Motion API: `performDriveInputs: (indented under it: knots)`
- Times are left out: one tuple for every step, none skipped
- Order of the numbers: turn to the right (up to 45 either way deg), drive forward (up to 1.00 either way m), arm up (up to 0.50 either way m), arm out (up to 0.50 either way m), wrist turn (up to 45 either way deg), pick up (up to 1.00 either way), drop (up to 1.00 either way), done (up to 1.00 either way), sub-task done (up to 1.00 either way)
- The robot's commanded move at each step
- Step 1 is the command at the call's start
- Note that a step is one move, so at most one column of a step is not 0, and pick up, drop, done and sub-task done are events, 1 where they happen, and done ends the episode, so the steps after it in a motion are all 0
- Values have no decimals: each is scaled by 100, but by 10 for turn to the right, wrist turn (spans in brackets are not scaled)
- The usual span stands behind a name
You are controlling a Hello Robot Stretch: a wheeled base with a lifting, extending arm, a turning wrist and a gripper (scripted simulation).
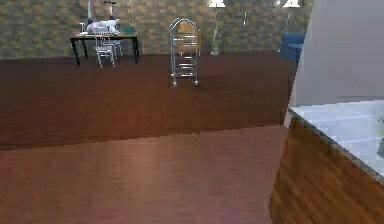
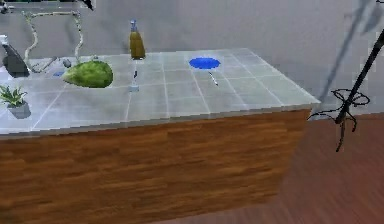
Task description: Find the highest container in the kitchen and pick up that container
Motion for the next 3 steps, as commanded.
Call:
performDriveInputs:
  knots:
    - [0,65,0,0,0,0,0,0,0]
    - [-150,0,0,0,0,0,0,0,0]
    - [450,0,0,0,0,0,0,0,0]
